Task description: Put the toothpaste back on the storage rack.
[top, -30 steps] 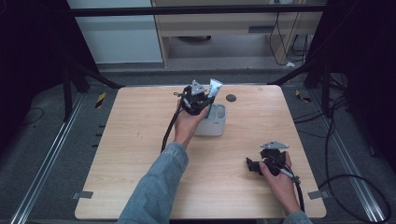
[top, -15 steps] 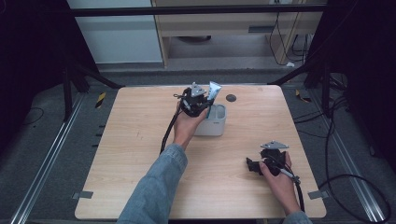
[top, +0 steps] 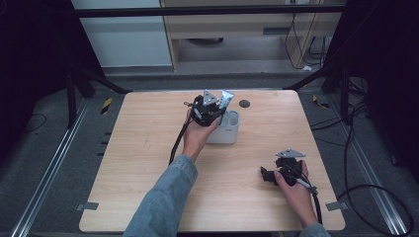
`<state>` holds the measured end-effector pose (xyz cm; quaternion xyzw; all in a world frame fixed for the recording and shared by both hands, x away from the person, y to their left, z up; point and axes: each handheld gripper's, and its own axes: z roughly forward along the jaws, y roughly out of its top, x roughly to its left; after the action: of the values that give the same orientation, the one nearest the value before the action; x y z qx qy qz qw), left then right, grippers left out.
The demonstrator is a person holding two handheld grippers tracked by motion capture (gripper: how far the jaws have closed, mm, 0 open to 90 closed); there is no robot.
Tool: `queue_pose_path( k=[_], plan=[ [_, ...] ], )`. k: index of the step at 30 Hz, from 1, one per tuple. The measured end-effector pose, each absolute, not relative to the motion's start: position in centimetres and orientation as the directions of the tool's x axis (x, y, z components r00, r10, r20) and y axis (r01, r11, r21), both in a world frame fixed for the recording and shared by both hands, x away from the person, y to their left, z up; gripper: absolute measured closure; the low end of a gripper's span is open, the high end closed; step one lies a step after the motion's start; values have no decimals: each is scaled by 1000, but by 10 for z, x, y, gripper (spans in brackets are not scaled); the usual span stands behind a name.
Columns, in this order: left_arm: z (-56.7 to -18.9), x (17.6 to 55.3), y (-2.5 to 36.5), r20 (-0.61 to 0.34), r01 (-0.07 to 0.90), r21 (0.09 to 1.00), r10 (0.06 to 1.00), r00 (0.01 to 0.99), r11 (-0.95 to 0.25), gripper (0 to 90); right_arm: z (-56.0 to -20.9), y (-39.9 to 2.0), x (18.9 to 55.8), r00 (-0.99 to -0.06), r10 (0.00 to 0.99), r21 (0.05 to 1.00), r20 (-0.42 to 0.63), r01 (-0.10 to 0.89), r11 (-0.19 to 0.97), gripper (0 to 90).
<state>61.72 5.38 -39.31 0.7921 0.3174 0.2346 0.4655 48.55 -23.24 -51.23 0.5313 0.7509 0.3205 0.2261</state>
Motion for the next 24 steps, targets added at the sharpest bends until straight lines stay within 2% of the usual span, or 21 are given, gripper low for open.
queue_pose_path(
  k=[24],
  plan=[
    [-402, 613, 52, 89, 313, 859, 721, 687, -405, 773, -512, -233, 486, -334, 943, 722, -2, 652, 232, 4]
  ],
)
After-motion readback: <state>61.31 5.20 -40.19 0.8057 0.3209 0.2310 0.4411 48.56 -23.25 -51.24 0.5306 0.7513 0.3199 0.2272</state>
